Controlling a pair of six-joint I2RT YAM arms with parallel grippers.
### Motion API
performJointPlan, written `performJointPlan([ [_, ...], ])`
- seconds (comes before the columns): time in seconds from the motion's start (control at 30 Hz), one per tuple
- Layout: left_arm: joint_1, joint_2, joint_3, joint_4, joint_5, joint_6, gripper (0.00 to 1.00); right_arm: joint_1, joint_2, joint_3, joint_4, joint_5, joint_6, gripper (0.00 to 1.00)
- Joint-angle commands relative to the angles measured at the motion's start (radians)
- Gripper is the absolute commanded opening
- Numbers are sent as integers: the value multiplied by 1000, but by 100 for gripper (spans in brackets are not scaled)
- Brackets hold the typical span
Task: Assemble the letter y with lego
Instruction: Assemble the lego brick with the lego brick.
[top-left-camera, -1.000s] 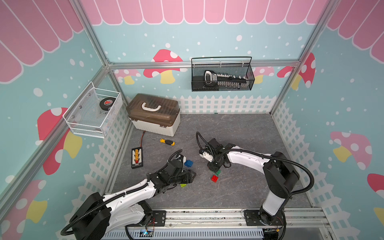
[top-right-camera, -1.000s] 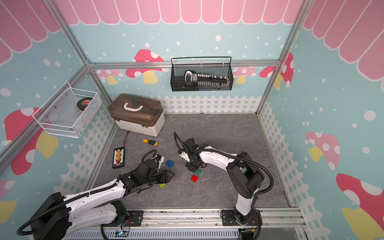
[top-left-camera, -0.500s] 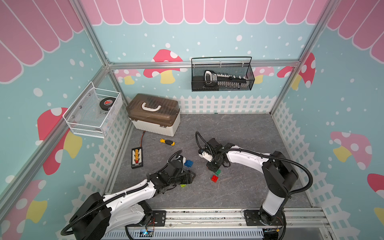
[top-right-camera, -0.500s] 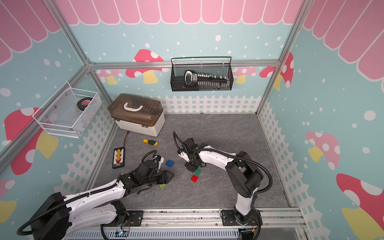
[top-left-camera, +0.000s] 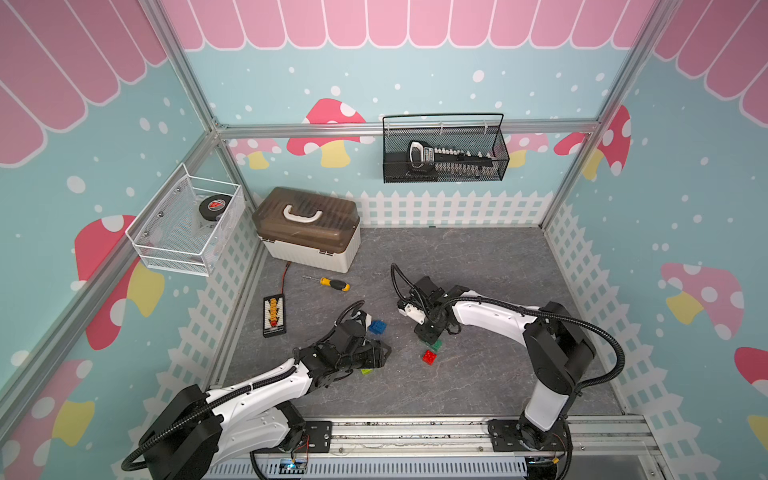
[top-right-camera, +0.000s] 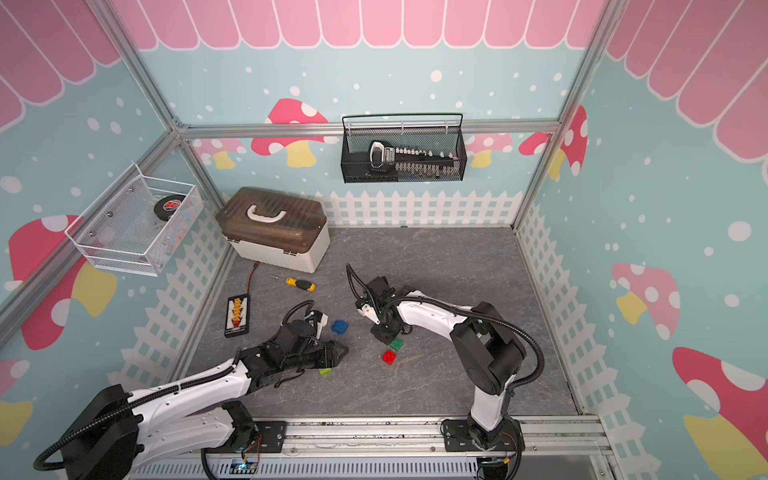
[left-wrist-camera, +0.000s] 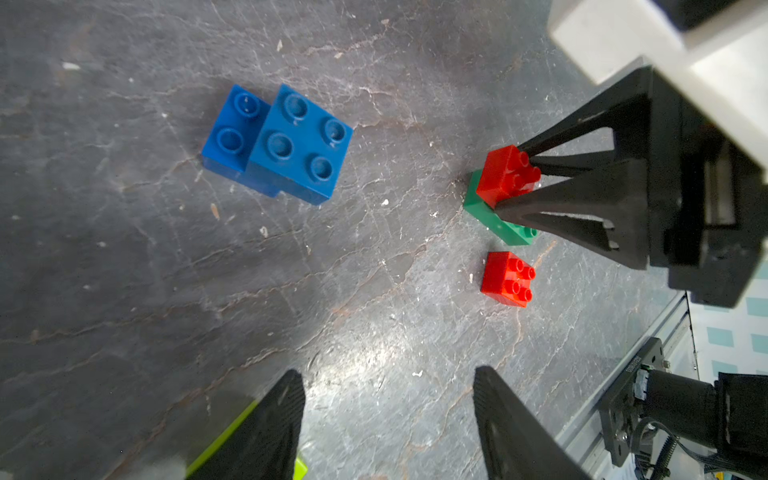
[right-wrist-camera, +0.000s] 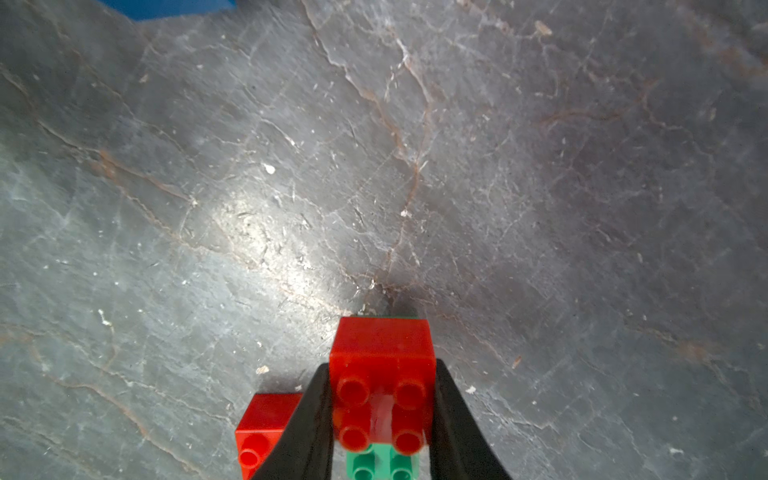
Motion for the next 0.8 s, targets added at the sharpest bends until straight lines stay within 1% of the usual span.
performJointPlan([
  [0.0,7,-19,-5,7,-19,6,66,6,65,-23,-70,-24,-29,26],
  [0.23,9,-15,-6,10,-18,8,66,6,90,-26,-78,-38,-50,26],
  [0.6,13,-21,-11,9,-18,3,66,7,82,-39,-70,10,-91,26],
  [0.77,13,-20,-9,9,-20,3,66,14,82,-35,-78,-11,-116,26],
])
